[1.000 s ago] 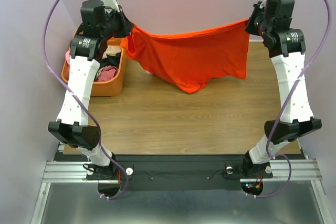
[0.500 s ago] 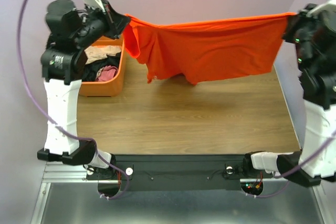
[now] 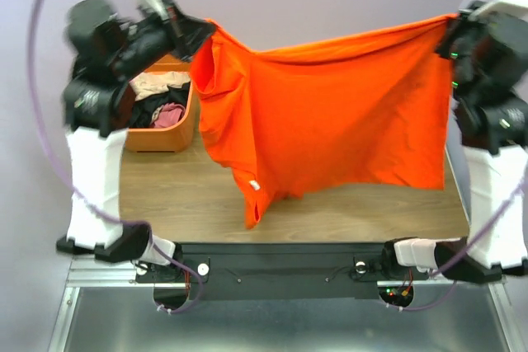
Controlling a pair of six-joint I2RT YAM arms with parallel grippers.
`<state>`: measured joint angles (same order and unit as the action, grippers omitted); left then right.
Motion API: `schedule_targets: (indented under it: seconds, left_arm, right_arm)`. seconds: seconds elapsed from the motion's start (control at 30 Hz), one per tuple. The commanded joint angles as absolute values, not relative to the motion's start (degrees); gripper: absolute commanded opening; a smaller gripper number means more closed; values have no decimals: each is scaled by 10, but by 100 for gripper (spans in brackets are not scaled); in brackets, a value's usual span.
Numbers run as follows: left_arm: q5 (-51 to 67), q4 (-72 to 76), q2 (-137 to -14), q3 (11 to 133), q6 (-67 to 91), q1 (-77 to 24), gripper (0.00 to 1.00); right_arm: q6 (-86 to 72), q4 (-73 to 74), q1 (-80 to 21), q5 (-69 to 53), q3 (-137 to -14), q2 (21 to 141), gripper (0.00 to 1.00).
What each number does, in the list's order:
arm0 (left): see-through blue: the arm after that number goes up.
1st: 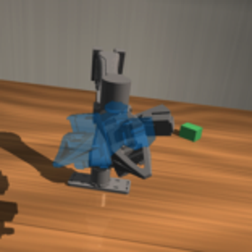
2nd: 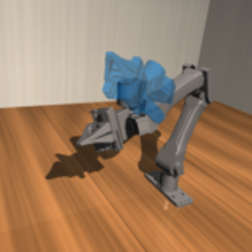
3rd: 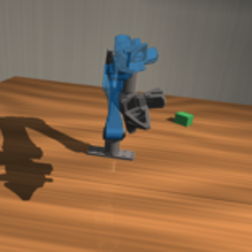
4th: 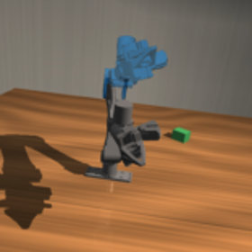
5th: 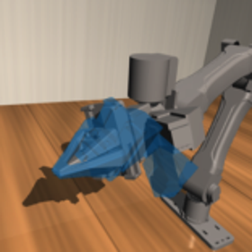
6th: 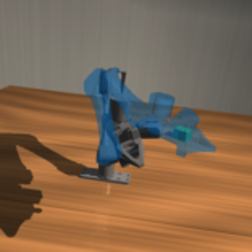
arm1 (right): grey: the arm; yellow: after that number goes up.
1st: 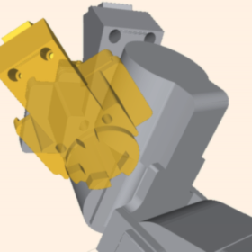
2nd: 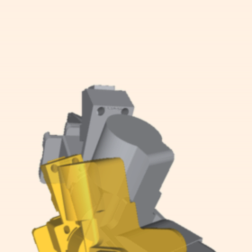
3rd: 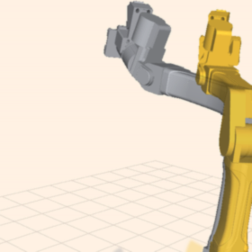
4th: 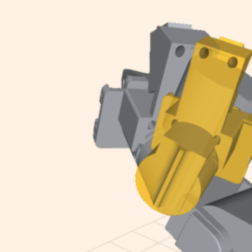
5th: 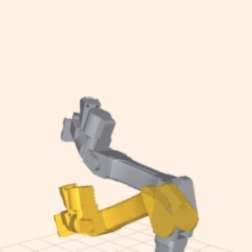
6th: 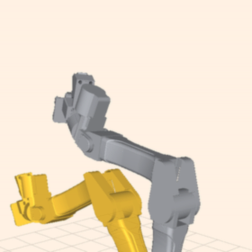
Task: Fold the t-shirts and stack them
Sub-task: Flatten the tshirt out
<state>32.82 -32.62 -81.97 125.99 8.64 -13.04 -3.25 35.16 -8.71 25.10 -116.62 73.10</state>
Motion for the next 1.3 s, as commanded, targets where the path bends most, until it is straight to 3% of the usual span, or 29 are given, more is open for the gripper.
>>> schedule_targets:
  seconds: [0.0, 0.27, 0.5, 1.27]
  left_arm:
    - [285, -344, -922, 1259, 55, -156, 0]
    - [246, -347, -1060, 1395, 41, -179, 0]
    - [255, -279, -1042, 1398, 45, -185, 0]
    - [299, -257, -765, 1289, 79, -221, 0]
  right_arm:
    - [-39, 325, -87, 262, -1111, 775, 0]
    - [-30, 298, -83, 248, -1105, 872, 0]
    - [-25, 296, -82, 238, -1194, 910, 0]
    - [-44, 290, -82, 193, -1160, 628, 0]
